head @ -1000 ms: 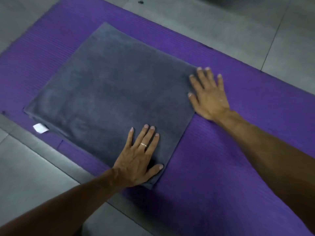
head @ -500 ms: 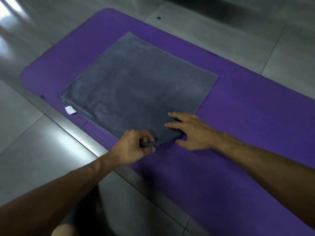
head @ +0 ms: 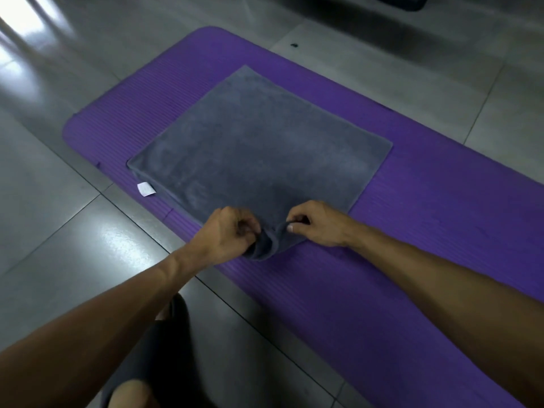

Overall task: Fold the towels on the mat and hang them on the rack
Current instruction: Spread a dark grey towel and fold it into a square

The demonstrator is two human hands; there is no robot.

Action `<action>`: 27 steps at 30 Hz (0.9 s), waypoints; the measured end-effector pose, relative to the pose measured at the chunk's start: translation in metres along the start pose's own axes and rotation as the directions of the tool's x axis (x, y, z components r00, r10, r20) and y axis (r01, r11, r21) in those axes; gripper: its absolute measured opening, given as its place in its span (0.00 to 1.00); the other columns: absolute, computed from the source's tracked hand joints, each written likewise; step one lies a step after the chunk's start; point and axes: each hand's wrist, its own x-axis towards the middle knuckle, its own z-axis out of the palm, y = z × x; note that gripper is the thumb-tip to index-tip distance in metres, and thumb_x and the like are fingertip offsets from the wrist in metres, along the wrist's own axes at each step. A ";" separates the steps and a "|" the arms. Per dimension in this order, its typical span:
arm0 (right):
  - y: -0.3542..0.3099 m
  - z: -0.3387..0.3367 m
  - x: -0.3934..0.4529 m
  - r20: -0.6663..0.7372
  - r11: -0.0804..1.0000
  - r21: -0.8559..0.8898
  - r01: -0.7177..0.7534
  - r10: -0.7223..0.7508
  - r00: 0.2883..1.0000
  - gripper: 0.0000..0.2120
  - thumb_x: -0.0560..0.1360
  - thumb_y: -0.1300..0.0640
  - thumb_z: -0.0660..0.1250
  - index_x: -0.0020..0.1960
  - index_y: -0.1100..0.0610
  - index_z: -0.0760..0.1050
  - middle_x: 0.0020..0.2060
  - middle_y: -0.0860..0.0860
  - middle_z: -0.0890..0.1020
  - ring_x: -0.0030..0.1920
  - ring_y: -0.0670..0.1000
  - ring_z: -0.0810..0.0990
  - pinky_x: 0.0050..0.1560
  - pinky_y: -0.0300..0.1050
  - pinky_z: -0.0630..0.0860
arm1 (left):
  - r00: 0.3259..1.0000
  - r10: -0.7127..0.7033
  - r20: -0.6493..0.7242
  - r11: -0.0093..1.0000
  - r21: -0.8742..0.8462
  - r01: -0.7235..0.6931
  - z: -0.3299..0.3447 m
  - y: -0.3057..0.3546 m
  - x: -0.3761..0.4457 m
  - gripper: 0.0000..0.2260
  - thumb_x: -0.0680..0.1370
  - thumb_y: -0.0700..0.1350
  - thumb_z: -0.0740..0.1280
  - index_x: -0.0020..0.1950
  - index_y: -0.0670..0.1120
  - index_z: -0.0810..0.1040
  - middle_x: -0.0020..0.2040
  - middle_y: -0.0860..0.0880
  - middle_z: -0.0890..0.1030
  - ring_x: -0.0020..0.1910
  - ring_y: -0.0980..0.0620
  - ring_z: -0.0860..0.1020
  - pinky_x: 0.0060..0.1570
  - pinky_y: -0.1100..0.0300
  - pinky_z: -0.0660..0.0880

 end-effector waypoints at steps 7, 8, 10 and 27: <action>0.003 -0.001 0.004 -0.025 0.998 0.055 -0.036 0.037 0.999 0.04 0.76 0.57 0.68 0.43 0.56 0.80 0.34 0.48 0.79 0.33 0.42 0.72 0.36 0.37 0.69 | 0.998 -0.022 0.065 0.953 0.302 0.002 0.022 0.022 0.030 0.15 0.69 0.53 0.73 0.53 0.50 0.78 0.45 0.51 0.83 0.47 0.48 0.81 0.46 0.53 0.77; 0.005 -0.001 0.004 -0.029 0.997 0.062 -0.040 0.042 0.999 0.03 0.76 0.58 0.69 0.46 0.56 0.81 0.36 0.47 0.79 0.34 0.41 0.73 0.37 0.33 0.68 | 0.995 -0.010 0.099 0.954 0.298 -0.020 0.019 0.018 0.033 0.13 0.69 0.48 0.72 0.52 0.50 0.81 0.45 0.51 0.83 0.46 0.49 0.81 0.47 0.54 0.77; 0.008 -0.003 0.004 -0.019 0.996 0.081 -0.048 0.050 0.999 0.04 0.75 0.58 0.69 0.49 0.55 0.81 0.39 0.45 0.81 0.39 0.42 0.76 0.41 0.32 0.71 | 0.990 -0.009 0.138 0.966 0.256 -0.027 0.012 0.011 0.035 0.08 0.67 0.42 0.71 0.45 0.46 0.83 0.40 0.50 0.83 0.41 0.51 0.80 0.42 0.61 0.75; 0.082 -0.088 0.032 -0.438 0.852 -0.373 -0.369 0.189 0.879 0.07 0.78 0.56 0.62 0.53 0.53 0.77 0.52 0.52 0.82 0.58 0.56 0.75 0.60 0.52 0.62 | 0.947 -0.316 0.056 0.886 -0.341 0.315 -0.030 -0.036 0.024 0.16 0.71 0.28 0.68 0.36 0.49 0.83 0.32 0.51 0.82 0.34 0.53 0.80 0.40 0.57 0.80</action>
